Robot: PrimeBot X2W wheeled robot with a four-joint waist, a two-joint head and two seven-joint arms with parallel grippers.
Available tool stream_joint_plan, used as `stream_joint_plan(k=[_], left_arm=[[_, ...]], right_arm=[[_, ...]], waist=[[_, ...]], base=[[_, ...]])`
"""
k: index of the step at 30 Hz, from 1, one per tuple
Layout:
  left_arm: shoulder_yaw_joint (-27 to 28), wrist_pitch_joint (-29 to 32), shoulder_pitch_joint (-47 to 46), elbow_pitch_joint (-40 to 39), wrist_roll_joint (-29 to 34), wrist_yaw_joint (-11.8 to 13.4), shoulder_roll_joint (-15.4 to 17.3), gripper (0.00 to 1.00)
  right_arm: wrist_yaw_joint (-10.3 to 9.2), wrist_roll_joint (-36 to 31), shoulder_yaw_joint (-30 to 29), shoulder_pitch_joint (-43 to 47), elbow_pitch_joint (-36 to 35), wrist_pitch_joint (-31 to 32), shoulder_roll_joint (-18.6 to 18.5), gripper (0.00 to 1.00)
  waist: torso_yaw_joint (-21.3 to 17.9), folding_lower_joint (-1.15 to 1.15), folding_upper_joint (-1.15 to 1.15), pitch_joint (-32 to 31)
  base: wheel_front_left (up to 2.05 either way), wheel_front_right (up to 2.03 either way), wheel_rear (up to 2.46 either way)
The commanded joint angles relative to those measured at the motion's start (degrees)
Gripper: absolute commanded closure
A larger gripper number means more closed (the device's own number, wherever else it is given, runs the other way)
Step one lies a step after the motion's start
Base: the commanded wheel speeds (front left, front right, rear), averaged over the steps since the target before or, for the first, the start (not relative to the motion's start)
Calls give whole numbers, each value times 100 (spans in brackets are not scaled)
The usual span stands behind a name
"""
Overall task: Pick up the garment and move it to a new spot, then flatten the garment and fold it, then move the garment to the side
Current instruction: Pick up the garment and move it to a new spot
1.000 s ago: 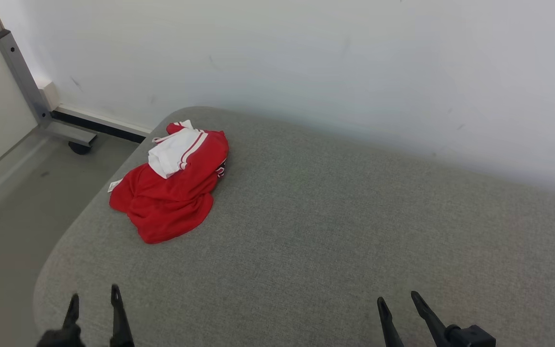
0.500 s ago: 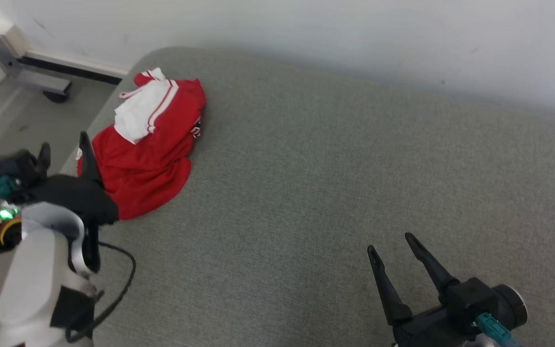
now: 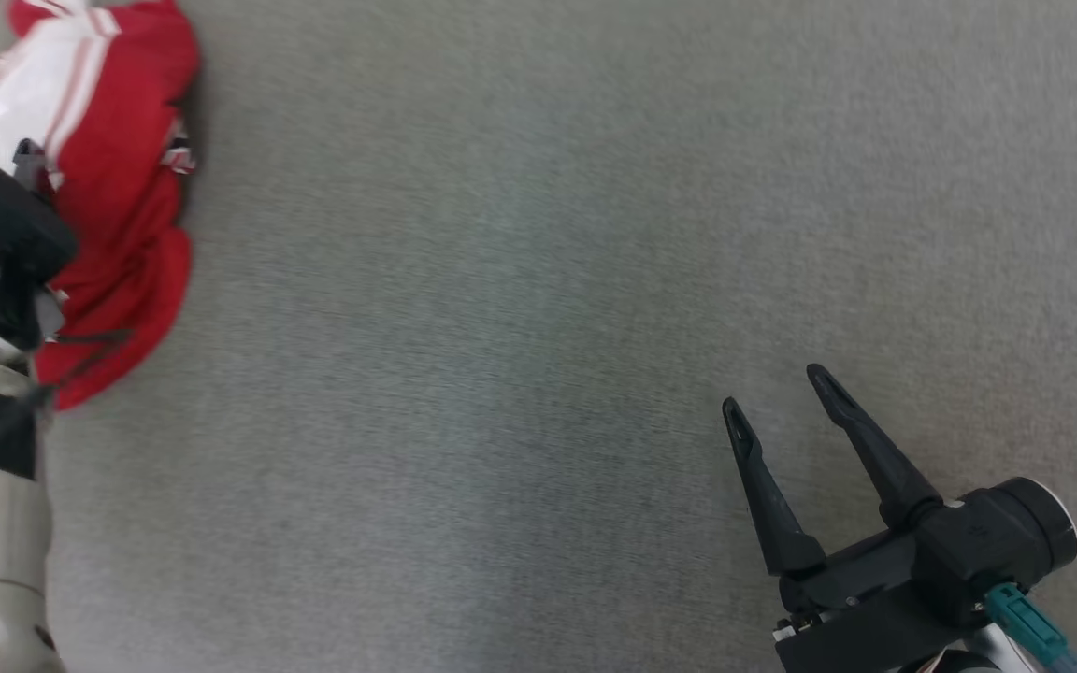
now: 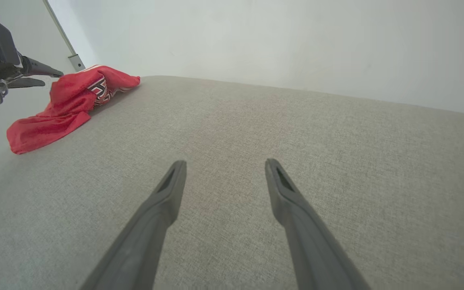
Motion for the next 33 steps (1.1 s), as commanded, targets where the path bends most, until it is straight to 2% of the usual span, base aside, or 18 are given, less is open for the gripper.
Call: stream_joint_plan(k=[1, 5, 10, 11, 12, 13, 20, 24, 33], left_arm=[[73, 138, -128, 101, -111, 62, 66, 0], [158, 672, -371, 388, -264, 191, 202, 0], [17, 1227, -448, 620, -192, 229, 321, 0], [-27, 1254, -452, 623, -158, 243, 342, 11], [-69, 1232, -455, 614, -109, 248, 371, 72], [-105, 1281, -441, 638, -87, 252, 379, 100], [-301, 1524, -351, 617, 69, 201, 619, 100], [-396, 1619, -336, 431, 119, 175, 805, 100], [-924, 1999, -94, -230, 504, -16, 985, 100]], right_arm=[[-12, -6, 10, -78, -48, 1, 64, 0], [-12, 2, -11, -115, -65, -72, 121, 0], [-12, 73, 8, -184, 55, -198, 209, 0], [-12, 75, 25, -200, 90, -221, 222, 0], [-12, 84, 50, -230, 132, -244, 238, 0], [-12, 100, 72, -258, 182, -283, 254, 0], [-12, 219, 274, -369, 623, -498, 358, 0], [-12, 351, 395, -380, 945, -674, 432, 0], [-12, 619, 544, -73, 1708, -1025, 568, 0]], waist=[[-683, -3, -2, 711], [-826, -3, -2, 806], [-883, -3, -2, 778], [-882, -3, -2, 763], [-880, -3, -2, 739], [-878, -3, -2, 697], [-898, -3, -2, 161], [-963, -3, -2, -347], [-1185, -3, -2, -1765]], base=[[0, 0, 0], [0, 0, 0], [0, 0, 0], [0, 0, 0], [0, 0, 0], [0, 0, 0], [0, 0, 0], [0, 0, 0], [0, 0, 0]])
